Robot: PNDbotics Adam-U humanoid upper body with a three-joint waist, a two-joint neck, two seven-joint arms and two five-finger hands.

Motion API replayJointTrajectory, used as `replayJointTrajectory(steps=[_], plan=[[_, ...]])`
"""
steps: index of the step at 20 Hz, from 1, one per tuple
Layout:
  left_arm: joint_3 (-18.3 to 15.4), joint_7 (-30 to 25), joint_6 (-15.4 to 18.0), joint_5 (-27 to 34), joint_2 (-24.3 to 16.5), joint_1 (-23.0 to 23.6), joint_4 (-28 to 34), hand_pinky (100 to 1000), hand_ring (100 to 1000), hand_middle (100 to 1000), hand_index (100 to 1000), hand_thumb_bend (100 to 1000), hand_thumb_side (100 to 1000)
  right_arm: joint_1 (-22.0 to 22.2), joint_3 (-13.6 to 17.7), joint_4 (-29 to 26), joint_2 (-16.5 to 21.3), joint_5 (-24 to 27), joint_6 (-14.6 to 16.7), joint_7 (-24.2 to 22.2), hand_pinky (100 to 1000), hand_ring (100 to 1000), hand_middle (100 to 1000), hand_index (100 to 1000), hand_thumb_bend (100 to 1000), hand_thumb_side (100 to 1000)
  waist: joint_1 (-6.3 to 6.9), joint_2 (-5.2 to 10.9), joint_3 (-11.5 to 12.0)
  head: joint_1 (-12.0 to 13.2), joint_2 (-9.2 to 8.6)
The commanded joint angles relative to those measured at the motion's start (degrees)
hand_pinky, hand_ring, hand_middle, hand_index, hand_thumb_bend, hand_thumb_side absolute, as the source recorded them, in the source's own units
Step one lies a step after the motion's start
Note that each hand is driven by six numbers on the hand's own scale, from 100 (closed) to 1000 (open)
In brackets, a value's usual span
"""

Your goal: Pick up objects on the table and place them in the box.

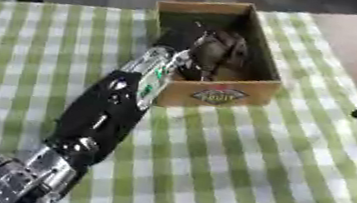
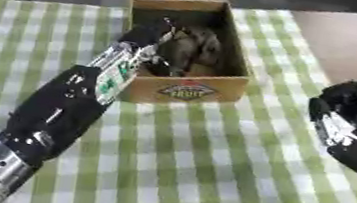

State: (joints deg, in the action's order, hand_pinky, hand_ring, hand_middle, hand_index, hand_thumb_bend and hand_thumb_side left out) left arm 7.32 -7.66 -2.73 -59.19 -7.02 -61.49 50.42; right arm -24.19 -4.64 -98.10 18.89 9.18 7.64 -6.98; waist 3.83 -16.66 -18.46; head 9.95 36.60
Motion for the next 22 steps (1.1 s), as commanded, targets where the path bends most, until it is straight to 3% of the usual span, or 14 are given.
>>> replayJointTrajectory(steps=[1, 4, 6, 7, 9, 12, 13, 15, 19, 22], plan=[[-0.4, 3.4, 0.4, 3.9, -0.4, -1.1, 5.1, 676, 783, 855, 835, 813, 456, -0.3, 0.5, -0.7, 0.8, 0.0, 0.1, -0.1, 584, 529, 509, 596, 281, 181, -0.66, 1.64, 0.6, -0.5, 0.05], [0.7, 8.4, 0.5, 12.6, -1.3, -0.9, 11.6, 654, 764, 837, 802, 712, 449, 0.2, 0.6, -0.4, 0.7, 0.0, 0.1, -0.1, 584, 529, 509, 596, 282, 181, -0.96, 2.2, 2.0, -1.7, 0.63], [1.7, 10.4, 0.4, 20.8, -2.6, -0.4, 17.1, 642, 754, 829, 782, 614, 442, 0.6, 0.7, -0.3, 0.7, -0.1, 0.1, 0.0, 584, 530, 509, 596, 283, 180, -1.11, 2.63, 3.1, -2.7, 0.97], [2.1, 11.1, 0.2, 25.0, -3.3, 0.1, 19.9, 640, 748, 824, 771, 524, 441, 0.7, 0.8, -0.2, 0.8, -0.1, 0.1, 0.1, 584, 530, 509, 596, 284, 180, -1.19, 2.84, 3.7, -3.3, 1.17], [2.4, 12.4, -0.2, 34.8, -5.1, 1.9, 26.1, 634, 740, 816, 761, 467, 436, 1.3, 1.1, 0.0, 0.8, -0.2, 0.1, 0.4, 584, 530, 509, 596, 285, 180, -1.36, 3.34, 5.1, -4.4, 1.68], [1.5, 14.7, -0.7, 48.9, -8.2, 7.1, 35.3, 600, 716, 796, 746, 402, 438, 2.1, 1.6, 0.1, 1.0, -0.2, 0.2, 0.8, 585, 530, 510, 596, 285, 179, -1.56, 4.02, 7.7, -5.5, 2.31], [1.1, 15.7, -0.8, 53.1, -9.0, 9.1, 38.3, 591, 713, 794, 748, 356, 498, 2.3, 1.8, 0.2, 1.0, -0.3, 0.2, 1.0, 585, 531, 510, 597, 293, 171, -1.59, 4.16, 8.3, -5.7, 2.43], [0.1, 17.7, -0.2, 60.0, -10.5, 14.4, 44.4, 587, 715, 793, 752, 402, 439, 2.7, 2.1, 0.1, 1.1, -0.4, 0.3, 1.3, 585, 531, 510, 597, 284, 178, -1.8, 4.33, 10.0, -6.4, 2.64], [-1.2, 19.4, 1.0, 66.0, -13.8, 24.3, 53.3, 580, 718, 796, 756, 370, 449, 3.1, 2.6, 0.0, 1.1, -0.4, 0.3, 1.8, 585, 531, 511, 597, 288, 178, -2.0, 4.49, 12.2, -7.1, 2.83], [-2.3, 20.8, 1.9, 68.0, -14.6, 29.7, 55.2, 568, 711, 792, 751, 352, 469, 3.3, 2.8, 0.0, 1.1, -0.5, 0.3, 2.0, 585, 531, 511, 597, 288, 178, -2.23, 4.53, 13.2, -7.7, 3.06]])
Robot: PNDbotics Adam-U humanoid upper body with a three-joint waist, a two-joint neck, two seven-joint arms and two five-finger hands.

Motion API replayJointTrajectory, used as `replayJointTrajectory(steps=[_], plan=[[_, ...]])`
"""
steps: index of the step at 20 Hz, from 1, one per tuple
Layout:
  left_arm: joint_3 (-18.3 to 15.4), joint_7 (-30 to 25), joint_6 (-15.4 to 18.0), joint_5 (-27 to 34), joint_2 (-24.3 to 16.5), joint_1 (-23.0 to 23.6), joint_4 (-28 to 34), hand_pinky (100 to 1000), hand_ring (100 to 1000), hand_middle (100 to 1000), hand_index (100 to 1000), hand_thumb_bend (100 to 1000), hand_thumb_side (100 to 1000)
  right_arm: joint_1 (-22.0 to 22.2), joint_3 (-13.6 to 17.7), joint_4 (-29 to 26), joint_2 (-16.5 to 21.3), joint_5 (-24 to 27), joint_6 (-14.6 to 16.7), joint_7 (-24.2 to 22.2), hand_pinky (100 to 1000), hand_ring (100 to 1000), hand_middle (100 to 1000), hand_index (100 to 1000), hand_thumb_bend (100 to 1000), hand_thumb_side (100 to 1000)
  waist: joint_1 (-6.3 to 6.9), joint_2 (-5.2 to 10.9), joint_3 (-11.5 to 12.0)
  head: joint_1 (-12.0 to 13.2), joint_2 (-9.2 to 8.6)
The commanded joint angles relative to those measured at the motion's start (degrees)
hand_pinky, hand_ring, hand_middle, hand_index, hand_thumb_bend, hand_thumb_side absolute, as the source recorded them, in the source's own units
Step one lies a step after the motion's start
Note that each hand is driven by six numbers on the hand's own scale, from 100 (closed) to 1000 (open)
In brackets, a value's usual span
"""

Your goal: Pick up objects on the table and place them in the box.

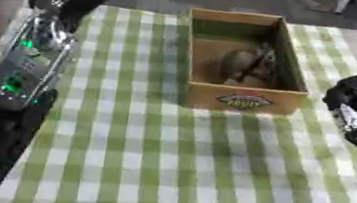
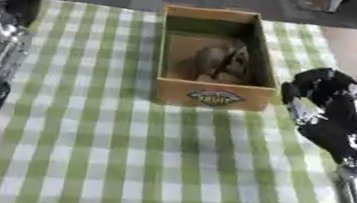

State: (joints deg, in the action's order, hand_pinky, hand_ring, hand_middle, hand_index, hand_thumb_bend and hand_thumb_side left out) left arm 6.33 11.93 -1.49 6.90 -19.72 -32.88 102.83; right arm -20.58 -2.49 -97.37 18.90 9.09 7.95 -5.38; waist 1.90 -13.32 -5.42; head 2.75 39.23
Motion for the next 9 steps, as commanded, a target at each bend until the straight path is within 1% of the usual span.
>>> replayJointTrajectory(steps=[1, 5, 9], plan=[[-1.6, 1.9, 1.0, 2.5, -1.8, 2.4, 2.9, 564, 709, 791, 751, 349, 478, -0.3, 0.7, -0.8, 1.1, -0.4, 0.0, 0.4, 585, 531, 511, 597, 288, 177, -0.35, 1.22, 0.3, -0.5, 0.54], [-2.6, 4.3, 1.8, 4.5, 0.1, 7.4, 1.5, 555, 700, 788, 747, 350, 525, -0.3, 1.0, -0.9, 1.1, -0.4, 0.1, 0.7, 585, 530, 511, 596, 296, 174, -0.63, 1.17, 1.0, -0.6, 0.75], [-3.0, 5.2, 2.2, 5.3, 1.2, 9.8, 0.7, 542, 686, 783, 746, 348, 544, -0.3, 1.0, -0.9, 1.1, -0.4, 0.1, 0.7, 585, 530, 511, 596, 293, 175, -0.7, 1.19, 1.6, -0.3, 0.99]])
